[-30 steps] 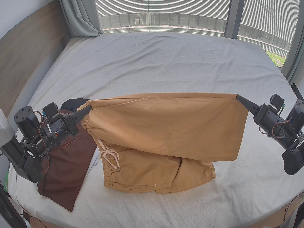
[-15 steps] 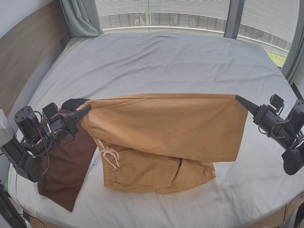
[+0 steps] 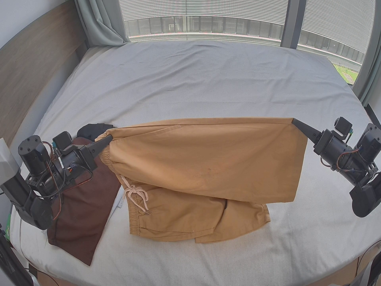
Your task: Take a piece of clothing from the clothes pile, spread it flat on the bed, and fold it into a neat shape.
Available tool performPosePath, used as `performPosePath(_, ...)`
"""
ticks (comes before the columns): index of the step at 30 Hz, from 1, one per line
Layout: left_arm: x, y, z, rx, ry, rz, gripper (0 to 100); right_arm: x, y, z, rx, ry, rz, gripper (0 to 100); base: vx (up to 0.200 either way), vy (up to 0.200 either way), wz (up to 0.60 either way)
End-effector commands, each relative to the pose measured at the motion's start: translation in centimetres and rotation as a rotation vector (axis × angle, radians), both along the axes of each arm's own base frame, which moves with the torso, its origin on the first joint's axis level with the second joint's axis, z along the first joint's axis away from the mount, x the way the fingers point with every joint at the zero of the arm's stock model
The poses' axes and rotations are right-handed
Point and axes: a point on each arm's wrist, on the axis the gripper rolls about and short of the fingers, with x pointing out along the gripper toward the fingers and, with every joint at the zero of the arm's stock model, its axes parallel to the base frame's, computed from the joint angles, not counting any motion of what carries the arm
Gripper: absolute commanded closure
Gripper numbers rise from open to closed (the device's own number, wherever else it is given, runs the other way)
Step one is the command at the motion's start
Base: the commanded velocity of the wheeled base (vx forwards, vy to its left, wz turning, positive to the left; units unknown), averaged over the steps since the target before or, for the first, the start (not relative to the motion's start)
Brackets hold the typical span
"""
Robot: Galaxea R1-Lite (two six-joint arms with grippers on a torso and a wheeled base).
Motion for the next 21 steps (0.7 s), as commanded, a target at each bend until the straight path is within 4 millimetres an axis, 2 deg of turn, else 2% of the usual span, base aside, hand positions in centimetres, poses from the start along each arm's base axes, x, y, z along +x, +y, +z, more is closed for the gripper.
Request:
performPosePath(1,0.1,0.1,-0.1,0.0,0.003,0.003,100,1.3,0.1,-0.7,-0.002,0.013,-0.003,100,0.0,0.0,0.0)
performPosePath(7,0.7,0.0,0.4,-0.005,-0.023,0.011,100,2.6,0.3,-0.6,0.0,-0.004,0.0,100,0.0,0.0,0.0)
performPosePath(14,1.4,0.0,-0.7,-0.006,0.01,0.015,100,4.3,0.6,0.1,0.008,-0.052,0.0,100,0.0,0.0,0.0)
performPosePath(21,2.7,-0.2,-1.5,-0.006,0.019,0.015,100,5.7,0.7,-0.4,0.009,-0.055,-0.004,100,0.0,0.0,0.0)
